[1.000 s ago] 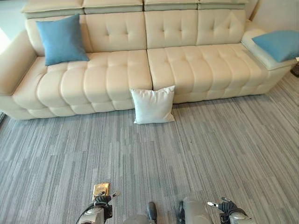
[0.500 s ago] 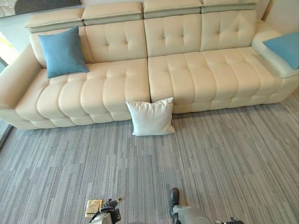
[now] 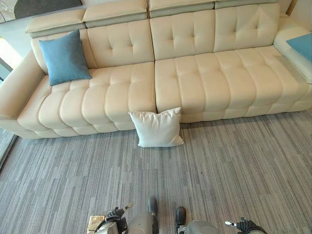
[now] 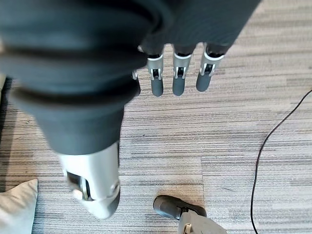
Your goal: Pick up all the scattered cushions and arrange them neatly on the sofa.
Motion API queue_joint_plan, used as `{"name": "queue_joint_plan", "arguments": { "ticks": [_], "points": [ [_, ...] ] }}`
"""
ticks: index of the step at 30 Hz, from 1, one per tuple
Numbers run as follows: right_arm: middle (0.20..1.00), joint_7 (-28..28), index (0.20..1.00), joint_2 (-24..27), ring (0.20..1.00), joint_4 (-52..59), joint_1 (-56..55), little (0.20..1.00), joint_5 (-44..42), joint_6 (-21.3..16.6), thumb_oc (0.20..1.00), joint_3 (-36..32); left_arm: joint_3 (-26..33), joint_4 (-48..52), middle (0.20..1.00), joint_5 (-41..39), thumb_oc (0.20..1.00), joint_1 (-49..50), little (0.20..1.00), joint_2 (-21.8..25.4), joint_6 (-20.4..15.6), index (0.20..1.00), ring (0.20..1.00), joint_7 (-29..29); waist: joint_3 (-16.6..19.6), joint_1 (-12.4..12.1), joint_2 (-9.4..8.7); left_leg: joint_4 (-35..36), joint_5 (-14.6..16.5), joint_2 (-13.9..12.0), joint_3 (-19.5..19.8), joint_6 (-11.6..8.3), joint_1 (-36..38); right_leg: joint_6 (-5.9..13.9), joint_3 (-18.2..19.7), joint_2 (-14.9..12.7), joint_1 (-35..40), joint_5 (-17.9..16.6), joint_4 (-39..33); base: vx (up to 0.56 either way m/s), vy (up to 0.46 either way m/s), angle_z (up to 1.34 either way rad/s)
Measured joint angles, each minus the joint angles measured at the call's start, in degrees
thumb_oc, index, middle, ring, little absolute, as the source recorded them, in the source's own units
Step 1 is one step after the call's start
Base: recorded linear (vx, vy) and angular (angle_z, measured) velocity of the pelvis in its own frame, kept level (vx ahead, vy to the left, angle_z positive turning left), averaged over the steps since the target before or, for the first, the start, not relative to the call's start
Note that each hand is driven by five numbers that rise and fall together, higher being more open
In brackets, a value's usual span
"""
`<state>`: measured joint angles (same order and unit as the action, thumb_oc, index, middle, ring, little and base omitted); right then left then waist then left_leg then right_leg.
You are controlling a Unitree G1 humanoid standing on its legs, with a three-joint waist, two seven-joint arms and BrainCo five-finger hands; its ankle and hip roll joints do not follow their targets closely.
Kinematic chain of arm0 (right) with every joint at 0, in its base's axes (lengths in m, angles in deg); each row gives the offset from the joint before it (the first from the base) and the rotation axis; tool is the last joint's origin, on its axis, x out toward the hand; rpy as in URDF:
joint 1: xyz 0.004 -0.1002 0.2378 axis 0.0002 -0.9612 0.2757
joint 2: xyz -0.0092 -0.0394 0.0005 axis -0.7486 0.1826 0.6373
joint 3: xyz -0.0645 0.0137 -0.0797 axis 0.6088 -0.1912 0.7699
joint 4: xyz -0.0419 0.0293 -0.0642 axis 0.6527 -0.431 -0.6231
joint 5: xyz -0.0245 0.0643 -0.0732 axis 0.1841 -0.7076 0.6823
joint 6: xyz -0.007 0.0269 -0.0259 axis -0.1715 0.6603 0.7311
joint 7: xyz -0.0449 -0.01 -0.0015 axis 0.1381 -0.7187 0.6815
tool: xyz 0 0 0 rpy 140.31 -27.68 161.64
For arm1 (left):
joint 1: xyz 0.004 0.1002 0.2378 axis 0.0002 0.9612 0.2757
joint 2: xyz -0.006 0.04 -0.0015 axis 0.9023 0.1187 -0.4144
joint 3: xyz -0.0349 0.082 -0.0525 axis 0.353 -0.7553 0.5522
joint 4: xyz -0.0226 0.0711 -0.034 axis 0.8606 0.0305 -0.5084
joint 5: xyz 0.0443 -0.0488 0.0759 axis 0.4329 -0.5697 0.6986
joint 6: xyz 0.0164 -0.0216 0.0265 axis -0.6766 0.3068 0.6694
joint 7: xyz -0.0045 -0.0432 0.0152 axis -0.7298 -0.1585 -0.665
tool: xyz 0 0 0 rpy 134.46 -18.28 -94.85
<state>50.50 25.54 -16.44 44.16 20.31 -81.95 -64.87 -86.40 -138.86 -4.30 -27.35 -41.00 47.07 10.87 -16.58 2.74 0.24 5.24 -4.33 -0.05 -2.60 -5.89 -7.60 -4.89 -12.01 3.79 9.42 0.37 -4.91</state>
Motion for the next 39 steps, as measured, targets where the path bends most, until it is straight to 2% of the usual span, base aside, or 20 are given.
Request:
{"name": "queue_joint_plan", "arguments": {
  "ticks": [2, 3, 5, 6, 8, 10, 12, 13, 14, 18, 19, 20, 24, 28, 30, 32, 33, 35, 37, 39],
  "points": [
    [1.000, -0.01, 1.000, 0.03, 1.000, -0.25, -0.43, 1.000, 0.03, 0.06, 1.000, 0.79, 0.35, -0.01, 1.000, 0.17, 1.000, 0.03, 1.000, 0.47, 0.25, 1.000, 1.000, 0.00, -0.24, -0.47, 0.02, -0.03, -2.28, 0.49, 2.23, -0.19, -1.66, -1.01, 0.41, 1.24, 1.81, 1.14, 0.14, 0.59, 0.179, -0.10],
    [1.000, -0.01, 1.000, -0.06, 1.000, -0.32, 0.29, 1.000, 0.04, 0.04, 1.000, 0.73, 0.47, -0.31, 1.000, 0.09, 1.000, 0.62, 1.000, 0.60, 0.26, 1.000, 1.000, 0.00, -0.24, -0.57, -0.25, -0.05, -2.29, 0.86, 1.82, -0.17, -1.75, 0.64, 1.60, 1.31, 2.65, 3.52, 0.03, 0.76, 0.261, -0.25],
    [1.000, -0.05, 1.000, -0.72, 1.000, -3.55, 1.21, 1.000, 0.08, 0.24, 1.000, 0.75, 4.03, -2.84, 1.000, 0.05, 1.000, 1.25, 1.000, 0.47, 0.36, 1.000, 1.000, 0.10, 0.31, -0.59, -0.88, -0.05, -1.83, 1.00, 0.76, 0.63, 0.51, 1.24, 3.85, 1.32, 5.87, 5.61, -0.19, 0.49, 0.211, -0.40],
    [1.000, -0.04, 1.000, -0.95, 1.000, -3.84, 0.53, 1.000, 0.10, 0.30, 1.000, 0.82, 4.29, -4.43, 1.000, 0.03, 1.000, 2.12, 1.000, 0.43, 0.74, 1.000, 1.000, 0.36, 1.30, -1.04, -1.38, -0.03, -2.53, 1.28, 0.45, 2.80, 1.39, 1.28, 4.38, 0.83, 7.26, 6.17, 0.18, 0.70, 0.360, -0.51],
    [1.000, -0.42, 1.000, -1.59, 1.000, -2.84, -1.77, 1.000, 0.76, 0.11, 1.000, 0.96, 4.26, -4.82, 1.000, 0.03, 1.000, 2.82, 1.000, 0.79, 0.97, 1.000, 1.000, 0.45, 3.60, -0.80, -3.20, -2.99, -2.70, 4.80, -2.03, 8.01, 2.75, 4.48, 4.25, -2.35, 8.57, 9.10, 2.33, 0.66, 0.353, -0.24],
    [1.000, -0.73, 1.000, -1.85, 1.000, -1.51, -3.74, 1.000, 1.18, 0.23, 1.000, 1.08, 2.98, -4.08, 1.000, 0.05, 1.000, 4.37, 1.000, 0.80, 0.89, 1.000, 1.000, 0.51, 5.96, -1.15, -0.86, -0.24, -3.64, 3.83, -2.85, 12.24, 6.35, 7.84, 4.50, -2.74, 4.10, 11.65, 16.57, 0.38, 0.251, -0.14],
    [1.000, -1.52, 1.000, -3.38, 1.000, 0.20, -4.55, 1.000, 1.35, 0.08, 1.000, 2.52, 1.62, -1.37, 1.000, 0.05, 1.000, 3.28, 1.000, 2.31, 0.79, 1.000, 1.000, 0.55, 6.61, -1.60, -2.80, -0.55, -0.11, 5.54, -2.94, 14.41, 8.47, 10.11, 4.39, -7.09, -6.89, 12.68, 41.75, 0.30, 0.255, -0.10],
    [1.000, -1.68, 1.000, -3.79, 1.000, 0.62, -4.23, 1.000, 1.50, 0.07, 1.000, 2.54, 1.40, -0.94, 1.000, 0.05, 1.000, 2.91, 1.000, 2.80, 0.72, 1.000, 1.000, 0.58, 6.63, -1.68, -3.99, -0.56, -0.86, 6.49, -3.34, 13.53, 9.25, 10.27, 3.82, -9.66, -9.34, 12.78, 47.65, 0.21, 0.206, 0.11],
    [1.000, -1.72, 1.000, -3.95, 1.000, 0.72, -3.87, 1.000, 1.75, 0.12, 1.000, 2.73, 1.21, -0.99, 1.000, 0.03, 1.000, 1.21, 1.000, 2.98, 0.85, 1.000, 1.000, 0.58, 6.62, -1.62, -4.72, -0.58, 0.13, 7.90, -2.72, 14.91, 10.62, 10.69, 4.03, -12.50, -12.63, 13.33, 53.79, 0.15, 0.131, 0.23],
    [1.000, -1.27, 1.000, -3.39, 1.000, 1.32, -1.95, 1.000, 2.33, -0.04, 1.000, 2.61, -0.40, -0.42, 1.000, 0.05, 1.000, -2.90, 1.000, 3.03, 0.71, 1.000, 1.000, 0.56, 4.26, -1.56, -3.08, -0.61, 1.73, 8.20, -1.04, 17.02, 15.01, 9.82, 5.00, -13.79, -22.15, 14.25, 56.78, 0.21, 0.077, 0.28],
    [1.000, -1.26, 1.000, -3.05, 1.000, 1.24, -1.53, 1.000, 2.32, -0.04, 1.000, 2.56, -0.32, -0.47, 1.000, 0.05, 1.000, -3.42, 1.000, 2.90, 0.70, 1.000, 1.000, 0.57, 3.78, -1.71, -2.41, -0.60, 2.62, 7.48, -0.64, 16.76, 15.53, 9.27, 4.87, -13.02, -23.43, 14.74, 54.59, 0.26, -0.026, 0.08],
    [1.000, -1.19, 1.000, -2.54, 1.000, 1.21, -0.52, 1.000, 2.31, -0.06, 1.000, 2.48, -0.32, -0.45, 1.000, 0.07, 1.000, -3.90, 1.000, 2.88, 0.74, 1.000, 1.000, 0.49, 2.13, -1.61, -0.77, -0.61, 4.16, 6.11, 0.14, 15.64, 16.91, 8.99, 2.60, -11.10, -23.90, 15.02, 45.75, 0.19, -0.067, 0.06],
    [1.000, -1.29, 1.000, -3.38, 1.000, 0.60, -0.65, 1.000, 2.29, 0.14, 1.000, 2.62, -0.15, -0.60, 1.000, 0.24, 1.000, -2.68, 1.000, 3.82, 0.78, 1.000, 1.000, 0.44, 1.05, -1.68, -1.56, -0.62, 6.19, 5.55, -1.22, 12.08, 20.01, 8.76, 2.18, -6.06, -24.90, 7.92, 22.02, 0.17, -0.064, 0.12],
    [1.000, -1.32, 1.000, -3.67, 1.000, 0.23, -3.38, 1.000, 2.31, 0.24, 1.000, 2.45, -0.32, -0.29, 1.000, 0.52, 1.000, -1.38, 1.000, 4.13, 0.78, 1.000, 1.000, 0.02, 1.62, -1.52, -3.18, -0.61, 9.28, 5.89, -2.04, 8.98, 23.20, 7.32, -1.95, -6.20, -21.38, 1.99, 15.96, 0.26, -0.128, 0.45],
    [1.000, -1.27, 1.000, -3.81, 1.000, -0.06, -3.44, 1.000, 2.31, 0.15, 1.000, 0.91, -0.26, -0.02, 1.000, 0.82, 1.000, 0.17, 1.000, 3.85, 0.80, 1.000, 1.000, -0.11, 2.26, -1.97, -3.31, -1.61, 10.71, 5.30, -2.09, 7.63, 24.61, 3.38, -1.63, -4.72, -18.55, -4.14, 12.05, 0.21, -0.151, -0.05],
    [1.000, -1.19, 1.000, -3.44, 1.000, 0.01, -2.92, 1.000, 2.31, 0.05, 1.000, 0.72, -0.23, 0.04, 1.000, 0.82, 1.000, 0.63, 1.000, 3.11, 0.80, 1.000, 1.000, -0.15, 2.82, -2.04, -2.30, -3.74, 11.84, 4.18, -2.64, 6.16, 23.96, 1.69, -1.36, -3.09, -15.94, -6.19, 7.28, 0.19, -0.197, -0.06],
    [1.000, -1.20, 1.000, -3.42, 1.000, 0.09, -2.74, 1.000, 2.30, 0.03, 1.000, 0.72, -0.20, 0.14, 1.000, 0.83, 1.000, 1.01, 1.000, 2.73, 0.79, 1.000, 1.000, -0.31, 2.88, -1.90, -2.08, -6.11, 12.14, 3.61, -2.72, 5.78, 23.52, 0.75, -1.22, -2.09, -13.35, -6.90, 3.86, 0.09, -0.214, 0.11],
    [1.000, -1.18, 1.000, -3.59, 1.000, 0.08, -3.07, 1.000, 2.24, 0.05, 1.000, 0.81, -0.23, 0.83, 1.000, 0.82, 1.000, 0.94, 1.000, 2.59, 0.77, 1.000, 1.000, -0.36, 2.92, -1.85, -3.64, -18.67, 15.11, 4.01, -3.44, 2.47, 17.71, 0.28, -0.14, -2.91, -10.12, -8.56, -0.11, 0.01, -0.108, 0.08],
    [1.000, -0.99, 1.000, -2.10, 1.000, 0.02, -3.01, 1.000, 2.26, -0.06, 1.000, 0.86, -0.60, 1.84, 1.000, 0.80, 1.000, 1.15, 1.000, 1.35, 0.63, 1.000, 1.000, -0.39, 3.09, -1.95, -2.97, -27.58, 15.70, 3.24, -2.59, 1.61, 13.22, -0.85, -0.12, -2.55, -9.27, -8.28, 0.12, 0.04, -0.067, -0.09],
    [1.000, -0.68, 1.000, -1.59, 1.000, 0.01, -2.39, 1.000, 2.26, -0.03, 1.000, 0.91, -0.66, 1.78, 1.000, 0.80, 1.000, 0.93, 1.000, 1.12, 0.62, 1.000, 1.000, -0.39, 2.82, -1.85, -2.38, -29.85, 15.76, 3.16, -1.33, 1.53, 11.49, -0.97, 0.16, -2.38, -8.98, -8.12, 0.15, 0.08, -0.039, -0.06]
  ]
}}
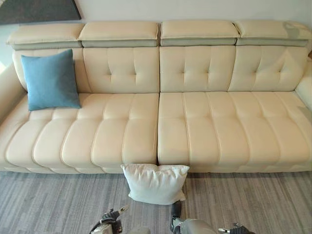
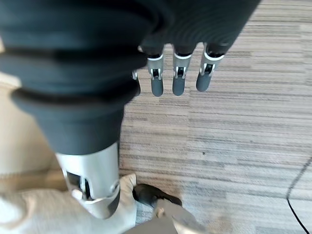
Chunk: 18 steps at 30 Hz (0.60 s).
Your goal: Pick up all the scattered cushions and arrange them neatly on the sofa.
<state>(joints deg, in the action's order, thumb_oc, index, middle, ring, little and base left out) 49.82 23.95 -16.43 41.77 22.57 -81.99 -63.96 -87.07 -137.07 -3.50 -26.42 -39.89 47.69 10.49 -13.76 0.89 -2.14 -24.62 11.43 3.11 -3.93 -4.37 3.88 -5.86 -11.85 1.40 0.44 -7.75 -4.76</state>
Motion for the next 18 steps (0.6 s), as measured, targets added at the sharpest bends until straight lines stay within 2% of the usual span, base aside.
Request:
{"name": "queue_joint_plan", "arguments": {
  "ticks": [2, 4, 5, 6, 7, 8, 9, 10, 12, 13, 14, 17, 18],
  "points": [
    [1.000, 0.14, 1.000, 0.17, 1.000, 0.00, 1.02, 1.000, 0.00, 0.09, 1.000, 0.02, 0.03, 0.09, 1.000, -0.04, 1.000, -0.90, 1.000, 0.13, -0.02, 1.000, 1.000, 0.02, -0.76, 0.30, -0.26, 6.15, -0.18, -2.08, -0.59, -0.11, -1.11, -0.97, 0.58, 0.23, 0.28, 1.26, -0.35, 0.08, -0.002, -0.10],
    [1.000, 0.17, 1.000, 0.12, 1.000, 0.35, 1.26, 1.000, 0.00, 0.09, 1.000, 0.04, 0.00, 0.29, 1.000, -0.03, 1.000, -1.18, 1.000, 0.27, 0.00, 1.000, 1.000, 0.04, -1.22, 0.16, -1.06, 17.35, -2.47, -4.02, -0.45, 0.16, -0.36, -1.13, 0.63, 0.22, 0.29, 1.63, -0.36, 0.06, 0.048, -0.06],
    [1.000, 0.23, 1.000, 0.12, 1.000, 0.38, 1.42, 1.000, 0.01, 0.08, 1.000, 0.07, -0.28, 0.30, 1.000, -0.04, 1.000, -1.56, 1.000, 0.29, 0.00, 1.000, 1.000, 0.05, -1.56, 0.24, -1.50, 22.75, -5.32, -5.54, 0.71, -0.54, -0.89, -0.11, 0.63, 0.21, 0.30, 2.44, -0.37, 0.12, 0.153, -0.03],
    [1.000, 0.27, 1.000, 0.01, 1.000, -0.24, 2.19, 1.000, 0.03, 0.13, 1.000, 0.09, -0.94, 0.27, 1.000, -0.05, 1.000, -1.67, 1.000, 0.12, -0.05, 1.000, 1.000, 0.09, -1.73, 0.27, -0.32, 30.01, -10.86, -7.97, 3.03, -2.41, -1.26, 4.78, -1.79, 0.63, 0.45, 7.09, 0.29, 0.10, 0.127, -0.07],
    [1.000, 0.26, 1.000, 0.86, 1.000, -0.53, 2.41, 1.000, 0.05, 0.17, 1.000, -0.02, -1.53, 0.11, 1.000, -0.05, 1.000, -1.81, 1.000, -0.62, -0.12, 1.000, 1.000, 0.24, -1.78, 0.02, 2.16, 29.91, -12.60, -11.83, 5.10, -2.82, -3.04, 2.29, -2.37, 2.48, -2.04, 7.71, 6.41, 0.16, 0.263, -0.29],
    [1.000, 0.21, 1.000, 1.44, 1.000, -0.14, 1.95, 1.000, 0.07, 0.29, 1.000, -0.09, -1.69, 0.19, 1.000, -0.06, 1.000, -1.86, 1.000, -0.51, -0.23, 1.000, 1.000, 0.11, -1.80, -0.29, 1.88, 29.59, -12.20, -13.65, 6.47, -3.46, -2.92, -2.81, -0.84, 1.71, -3.49, 9.61, 11.06, 0.14, 0.238, -0.40],
    [1.000, 0.28, 1.000, 1.93, 1.000, 0.06, 1.72, 1.000, 0.20, 0.14, 1.000, -0.04, -1.79, -0.82, 1.000, -0.04, 1.000, -1.83, 1.000, -0.74, 0.30, 1.000, 1.000, 0.16, -1.83, 0.11, 2.60, 29.54, -12.28, -14.09, 5.59, -3.44, -2.94, -0.73, -0.72, 1.93, -2.59, 9.71, 9.72, 0.14, 0.238, -0.39],
    [1.000, 0.28, 1.000, 1.98, 1.000, 0.14, 1.56, 1.000, 0.45, 0.08, 1.000, -0.03, -1.77, -1.23, 1.000, -0.02, 1.000, -1.82, 1.000, -0.72, 0.39, 1.000, 1.000, 0.16, -1.45, 0.14, 2.15, 29.54, -12.29, -13.12, 4.25, -3.39, -3.06, 0.01, -0.68, 1.51, -2.19, 9.21, 8.13, 0.10, 0.156, -0.26],
    [1.000, 0.13, 1.000, 1.85, 1.000, 0.00, 1.58, 1.000, 1.10, 0.27, 1.000, -0.03, -1.70, -2.28, 1.000, 0.02, 1.000, -1.76, 1.000, -0.34, 0.21, 1.000, 1.000, 0.12, -1.24, 0.41, 1.92, 29.92, -12.64, -9.05, 2.86, -2.74, -1.63, 1.71, -0.91, 0.22, 0.76, 7.61, 3.15, 0.15, 0.278, -0.11],
    [1.000, 0.09, 1.000, 1.85, 1.000, 0.01, 0.64, 1.000, 1.12, 0.36, 1.000, -0.09, -1.70, -2.04, 1.000, 0.06, 1.000, -1.76, 1.000, -0.24, 0.16, 1.000, 1.000, 0.05, -1.10, 0.44, 2.14, 29.95, -13.14, -8.24, 2.57, -1.99, -0.38, 2.71, -1.15, 0.17, 1.79, 5.80, 1.74, 0.14, 0.295, 0.01],
    [1.000, 0.08, 1.000, 1.87, 1.000, 0.02, -0.19, 1.000, 1.13, 0.43, 1.000, -0.04, -1.71, -1.94, 1.000, 0.07, 1.000, -1.52, 1.000, -0.13, 0.15, 1.000, 1.000, 0.03, -0.70, 0.42, 2.81, 29.92, -13.11, -8.05, 2.01, -1.91, 0.71, 2.25, -1.64, 0.38, 2.62, 4.84, 0.62, 0.06, 0.127, 0.05],
    [1.000, 0.07, 1.000, 1.63, 1.000, 0.10, -1.10, 1.000, 1.17, 0.46, 1.000, -0.01, -1.70, -1.89, 1.000, 0.30, 1.000, -1.77, 1.000, 0.06, 0.11, 1.000, 1.000, 0.02, -0.41, 0.36, 2.92, 29.93, -15.04, -7.30, 0.45, 0.29, 0.50, 3.03, -1.43, -0.53, 3.04, 4.29, -0.28, 0.08, 0.161, 0.04],
    [1.000, 0.07, 1.000, 1.53, 1.000, 0.20, -0.84, 1.000, 1.36, 0.80, 1.000, 0.06, -1.71, -1.97, 1.000, 1.58, 1.000, -1.76, 1.000, 0.26, 0.12, 1.000, 1.000, 0.03, -0.32, 0.27, 2.74, 29.94, -15.06, -6.65, -0.11, 0.44, 0.49, 3.37, -0.66, -1.09, 2.84, 4.07, -0.28, 0.08, 0.190, -0.13]
  ]
}}
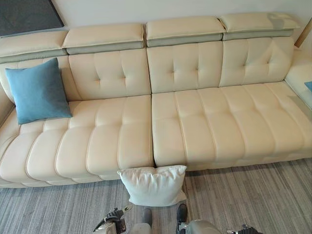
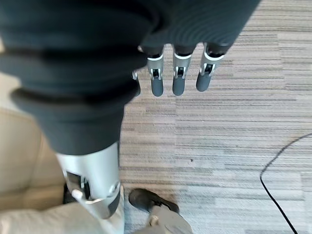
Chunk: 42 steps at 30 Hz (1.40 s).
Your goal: Pick up all the scattered cushions and arrange them neatly on the sofa.
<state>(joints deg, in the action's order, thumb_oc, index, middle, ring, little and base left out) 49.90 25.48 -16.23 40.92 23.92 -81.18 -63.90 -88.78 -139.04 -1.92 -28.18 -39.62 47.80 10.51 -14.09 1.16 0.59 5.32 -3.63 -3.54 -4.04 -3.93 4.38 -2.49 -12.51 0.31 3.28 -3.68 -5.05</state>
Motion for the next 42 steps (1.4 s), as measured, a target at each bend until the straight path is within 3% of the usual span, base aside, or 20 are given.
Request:
{"name": "queue_joint_plan", "arguments": {
  "ticks": [3, 6, 9, 15, 19, 20, 23, 29, 33, 35, 38, 40, 41, 42],
  "points": [
    [1.000, 0.05, 1.000, -0.09, 1.000, 1.04, 1.06, 1.000, 0.96, 0.29, 1.000, 0.17, -0.11, -0.37, 1.000, 0.74, 1.000, 0.28, 1.000, 1.27, 0.04, 1.000, 1.000, 0.06, 0.18, -0.15, -0.27, 0.00, 0.11, 1.39, -1.56, 2.55, -0.47, 1.46, 1.44, -1.33, -1.23, -1.03, 0.01, -0.01, 0.102, -0.21],
    [1.000, 0.27, 1.000, -0.09, 1.000, 2.16, 4.75, 1.000, 0.95, 0.22, 1.000, 1.88, -0.11, -0.22, 1.000, 2.43, 1.000, -0.83, 1.000, 3.77, -0.08, 1.000, 1.000, 0.66, 0.12, -0.19, -0.78, -0.14, -1.03, 2.51, -2.80, 3.91, -3.03, 2.82, 1.86, -2.51, -4.07, -2.49, 0.02, -0.09, 0.058, -0.11],
    [1.000, 1.27, 1.000, 0.24, 1.000, 3.39, 9.51, 1.000, 0.85, 0.20, 1.000, 2.25, -1.11, -0.17, 1.000, 2.41, 1.000, -4.81, 1.000, 5.67, -0.51, 1.000, 1.000, 1.52, -1.52, -0.39, -0.84, -0.40, -2.21, 3.24, -3.04, 4.80, -5.93, 2.41, 2.27, -3.21, -7.02, -4.83, 0.33, -0.22, 0.085, -0.02],
    [1.000, 5.99, 1.000, 5.29, 1.000, 5.09, 27.75, 1.000, -3.84, -1.89, 1.000, 3.70, -4.92, -0.89, 1.000, 2.31, 1.000, -21.60, 1.000, 11.51, -2.14, 1.000, 1.000, 5.68, -10.57, -0.19, -0.17, -0.54, -5.11, 4.22, -3.11, 4.22, -18.23, 3.42, 3.07, -4.08, -19.66, -7.62, 0.96, -0.12, 0.041, 0.00],
    [1.000, 11.24, 1.000, 7.89, 1.000, 5.04, 38.37, 1.000, -10.02, -3.99, 1.000, 1.60, -10.00, -0.08, 1.000, 3.31, 1.000, -32.40, 1.000, 16.44, -2.97, 1.000, 1.000, 10.13, -15.56, 0.01, 0.44, -6.59, -4.71, 3.62, -2.74, 4.29, -29.12, 2.19, 3.12, -4.18, -29.39, -6.75, 5.06, -0.04, 0.051, 0.06],
    [1.000, 12.59, 1.000, 8.92, 1.000, 6.21, 41.81, 1.000, -11.89, -5.01, 1.000, 1.78, -9.93, 1.01, 1.000, 4.69, 1.000, -36.01, 1.000, 17.99, -3.31, 1.000, 1.000, 11.61, -18.55, 0.14, 0.89, -8.54, -4.72, 3.53, -2.86, 4.27, -32.33, 2.25, 3.02, -4.41, -32.65, -7.53, 7.35, -0.02, 0.048, 0.01],
    [1.000, 13.87, 1.000, 8.78, 1.000, 8.41, 45.49, 1.000, -15.65, -6.79, 1.000, 2.14, -11.01, 3.01, 1.000, 4.68, 1.000, -40.69, 1.000, 19.06, -4.46, 1.000, 1.000, 14.51, -19.79, 0.16, 0.78, -12.95, -4.13, 3.18, -2.78, 4.93, -40.24, 1.02, 3.36, -4.58, -40.45, -7.23, 11.38, 0.02, 0.049, -0.02],
    [1.000, 17.13, 1.000, 7.48, 1.000, 17.31, 54.84, 1.000, -17.25, -9.44, 1.000, 9.12, -13.64, 6.97, 1.000, 4.61, 1.000, -50.63, 1.000, 18.41, -6.11, 1.000, 1.000, 20.09, -19.72, 0.29, 0.50, -22.13, -1.77, 2.92, -3.06, 5.82, -55.37, 0.20, 4.59, -5.64, -56.24, -4.80, 21.49, 0.03, 0.055, -0.01],
    [1.000, 18.35, 1.000, 5.77, 1.000, 18.24, 65.36, 1.000, -17.10, -11.04, 1.000, 14.01, -17.11, 6.16, 1.000, 4.04, 1.000, -59.78, 1.000, 15.17, -6.62, 1.000, 1.000, 25.96, -19.64, -0.31, 0.25, -28.59, -0.50, 2.93, -2.77, 6.06, -64.10, -0.49, 4.71, -6.63, -64.74, -3.68, 27.81, 0.05, 0.051, 0.07],
    [1.000, 21.12, 1.000, 5.52, 1.000, 16.48, 68.04, 1.000, -17.32, -10.85, 1.000, 15.02, -19.18, 7.23, 1.000, 4.05, 1.000, -61.29, 1.000, 15.75, -6.82, 1.000, 1.000, 27.27, -19.53, -0.49, 0.09, -31.02, 0.16, 3.32, -2.73, 6.16, -67.01, -0.08, 4.89, -7.48, -68.09, -2.03, 31.40, 0.08, 0.056, 0.17],
    [1.000, 22.04, 1.000, 7.47, 1.000, 17.25, 69.57, 1.000, -16.59, -13.40, 1.000, 15.53, -17.70, 13.26, 1.000, 3.39, 1.000, -61.14, 1.000, 16.93, -8.88, 1.000, 1.000, 27.91, -19.26, -0.46, -0.21, -34.07, 1.44, 3.90, -2.43, 6.42, -72.47, 0.72, 5.33, -8.43, -73.49, -0.29, 34.01, 0.08, 0.037, 0.07],
    [1.000, 22.88, 1.000, 7.71, 1.000, 17.88, 72.38, 1.000, -16.49, -13.86, 1.000, 15.20, -14.79, 17.43, 1.000, 1.48, 1.000, -61.08, 1.000, 16.85, -10.72, 1.000, 1.000, 28.91, -19.23, -0.91, -0.27, -33.17, 1.98, 3.67, -1.78, 6.44, -75.36, 4.28, 5.22, -8.24, -76.80, 1.89, 34.95, 0.06, 0.003, -0.18],
    [1.000, 23.75, 1.000, 7.68, 1.000, 18.00, 73.63, 1.000, -16.52, -14.30, 1.000, 14.79, -13.65, 19.58, 1.000, -0.40, 1.000, -61.23, 1.000, 16.33, -12.04, 1.000, 1.000, 29.16, -19.17, -1.19, -0.41, -33.95, 1.88, 3.59, -2.00, 6.49, -77.24, 2.31, 7.14, -8.42, -80.30, 5.41, 43.65, 0.04, -0.008, 0.04],
    [1.000, 24.34, 1.000, 7.66, 1.000, 18.03, 73.86, 1.000, -16.50, -14.55, 1.000, 13.93, -13.61, 20.83, 1.000, -1.22, 1.000, -61.38, 1.000, 16.12, -12.77, 1.000, 1.000, 29.15, -19.15, -0.52, -0.49, -34.53, 1.88, 4.21, -2.35, 6.45, -78.34, 2.79, 8.83, -9.44, -79.92, 8.13, 47.03, 0.05, 0.000, 0.28]
  ]
}}
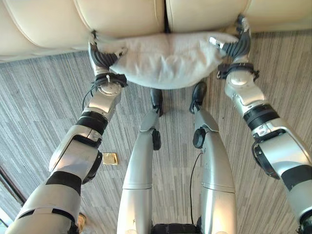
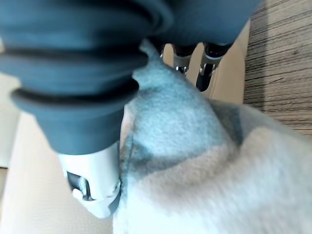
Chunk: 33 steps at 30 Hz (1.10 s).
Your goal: Pick up all the scattered cushions and arrange them neatly on the sofa.
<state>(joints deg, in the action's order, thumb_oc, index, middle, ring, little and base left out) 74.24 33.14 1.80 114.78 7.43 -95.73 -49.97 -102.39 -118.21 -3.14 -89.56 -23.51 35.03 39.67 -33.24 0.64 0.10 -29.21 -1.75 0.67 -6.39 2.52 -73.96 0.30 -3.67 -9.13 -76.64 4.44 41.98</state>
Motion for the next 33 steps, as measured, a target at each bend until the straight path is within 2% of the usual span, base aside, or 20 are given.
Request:
{"name": "queue_joint_plan", "arguments": {
  "ticks": [1, 2, 3, 4, 5, 8, 13, 15, 19, 23, 31, 32, 33],
  "points": [
    [1.000, 0.53, 1.000, 0.11, 1.000, 0.95, 1.14, 1.000, -0.01, -0.17, 1.000, -1.72, 0.01, 2.73, 0.918, -1.74, 0.918, -1.04, 0.918, -0.35, -0.75, 0.918, 0.918, -0.20, 0.24, 0.44, -0.56, -4.42, -0.03, 0.81, 0.51, -1.43, -3.01, 0.32, -0.89, -1.26, -1.40, -1.04, -2.46, 0.02, 0.007, 0.33],
    [0.548, 0.60, 0.548, 0.30, 0.548, 1.81, 1.35, 0.548, 0.02, -0.22, 0.548, -2.21, 0.06, 3.73, 0.551, -2.42, 0.551, -1.35, 0.551, -0.97, -0.97, 0.551, 0.551, -0.32, 0.30, 0.32, -0.66, -7.66, 0.77, 1.12, 1.00, -1.19, -3.62, 0.35, -1.02, -1.27, -2.10, -1.06, -2.90, 0.04, 0.028, 0.07],
    [0.200, 0.50, 0.200, 0.65, 0.200, 2.59, 1.98, 0.200, 0.41, -0.42, 0.200, -2.25, 0.02, 5.04, 0.200, -3.43, 0.200, -2.05, 0.200, -2.54, -1.47, 0.200, 0.200, -0.68, 0.29, 0.04, -0.62, -6.08, 3.13, 1.83, 1.51, 0.22, -2.11, 0.57, -0.90, -1.51, -3.15, -1.22, -3.72, 0.03, 0.034, -0.06],
    [0.200, -0.05, 0.200, 0.43, 0.200, 2.75, 2.64, 0.200, 0.51, -0.23, 0.200, -2.17, 0.07, 7.18, 0.200, -3.93, 0.200, -2.48, 0.200, -5.13, -1.72, 0.200, 0.200, -1.43, 0.29, 0.04, -0.64, -3.92, 2.97, 1.73, 0.71, -0.06, -2.36, 0.39, 0.23, -1.28, -4.32, -0.54, -2.22, 0.03, 0.033, 0.00],
    [0.200, -0.75, 0.200, -0.27, 0.200, 2.58, 2.51, 0.200, 0.49, 0.09, 0.200, -1.47, -0.57, 8.44, 0.200, -3.93, 0.200, -2.45, 0.200, -7.98, -2.33, 0.200, 0.200, -1.86, 0.28, -0.05, -0.66, -3.77, 2.61, 1.83, -0.06, -0.10, -2.36, 0.56, 0.87, -1.38, -3.90, -1.63, -3.04, 0.01, 0.012, 0.06],
    [0.200, -1.01, 0.200, -2.92, 0.200, 2.45, 1.73, 0.200, 0.46, 0.12, 0.200, -0.48, -2.14, 8.53, 0.200, -3.95, 0.200, -2.41, 0.200, -11.02, -2.49, 0.200, 0.200, -2.17, 0.27, -0.33, -0.68, -3.79, 2.53, 1.69, -0.03, -0.17, -2.26, 0.51, 0.62, -1.30, -3.54, -2.45, -3.66, 0.00, 0.018, -0.02],
    [0.200, -1.94, 0.200, -2.61, 0.200, 1.20, -0.15, 0.200, -0.72, 0.12, 0.200, -0.71, -2.37, 7.81, 0.200, -5.57, 0.200, -1.39, 0.200, -10.78, -2.20, 0.200, 0.200, -2.77, 0.27, -0.63, -0.68, -1.81, 0.42, 1.54, -0.50, -0.33, 0.74, 0.12, 0.28, -1.14, -0.12, -6.66, -7.40, -0.01, -0.005, -0.07],
    [0.200, -2.45, 0.200, -2.62, 0.200, -0.20, -0.57, 0.200, -0.68, 0.35, 0.200, -0.67, -2.63, 7.80, 0.200, -6.12, 0.200, -1.20, 0.200, -11.11, -2.07, 0.200, 0.200, -3.83, 0.27, -0.65, -0.68, 0.18, -0.58, 1.54, -0.67, 0.47, 3.64, 0.19, 0.02, -1.03, 2.87, -8.30, -9.21, -0.02, -0.015, -0.04],
    [0.200, -2.47, 0.200, -2.59, 0.200, -0.32, -3.39, 0.200, -0.60, 1.64, 0.200, -0.89, -3.39, 7.79, 0.200, -7.98, 0.200, 0.50, 0.200, -11.91, -1.88, 0.200, 0.200, -4.93, 0.29, -0.58, -0.68, 4.06, -1.43, 1.59, -0.49, 1.31, 10.26, 0.41, -1.06, -0.92, 9.88, -9.11, -13.39, -0.04, -0.027, -0.04],
    [0.200, -2.57, 0.200, -3.09, 0.200, -0.27, -6.65, 0.200, -0.62, 1.62, 0.200, -1.18, -3.49, 7.97, 0.200, -8.80, 0.200, 3.88, 0.200, -12.75, -1.92, 0.200, 0.200, -6.06, 0.38, -0.78, -0.68, 7.87, -1.91, 1.68, -0.33, 0.97, 16.33, 0.70, -1.26, -0.49, 15.86, -9.47, -16.77, -0.04, -0.025, -0.02],
    [0.200, -3.48, 0.200, -6.78, 0.200, 5.40, -23.24, 0.200, -0.40, 1.57, 0.200, -3.19, -2.32, 14.82, 0.200, -10.04, 0.200, 19.46, 0.200, -12.68, -1.46, 0.200, 0.200, -8.69, 1.25, -0.16, -0.91, 16.05, -3.18, 1.36, 1.20, 0.44, 33.11, 0.89, -3.30, 0.86, 33.70, -11.04, -26.35, 0.00, -0.013, -0.01],
    [0.200, -4.36, 0.200, -7.47, 0.200, 7.70, -27.95, 0.200, 0.60, 1.54, 0.200, -3.09, -2.26, 16.27, 0.200, -9.94, 0.200, 23.40, 0.200, -12.46, -1.44, 0.200, 0.200, -9.13, 4.56, 0.03, -0.99, 17.18, -3.18, 1.36, 1.27, 0.44, 33.69, 1.12, -3.77, 0.93, 34.47, -11.25, -27.70, 0.07, -0.014, -0.04],
    [0.200, -4.73, 0.200, -7.79, 0.200, 9.41, -29.89, 0.200, 0.64, 1.68, 0.200, -3.14, -1.99, 18.13, 0.200, -9.91, 0.200, 25.32, 0.200, -11.70, -1.06, 0.200, 0.200, -9.33, 4.78, 0.15, -1.21, 17.82, -3.24, 1.34, 1.20, 0.44, 35.17, 1.09, -3.85, 0.97, 35.82, -11.32, -28.10, 0.08, -0.008, -0.03]
  ]
}}
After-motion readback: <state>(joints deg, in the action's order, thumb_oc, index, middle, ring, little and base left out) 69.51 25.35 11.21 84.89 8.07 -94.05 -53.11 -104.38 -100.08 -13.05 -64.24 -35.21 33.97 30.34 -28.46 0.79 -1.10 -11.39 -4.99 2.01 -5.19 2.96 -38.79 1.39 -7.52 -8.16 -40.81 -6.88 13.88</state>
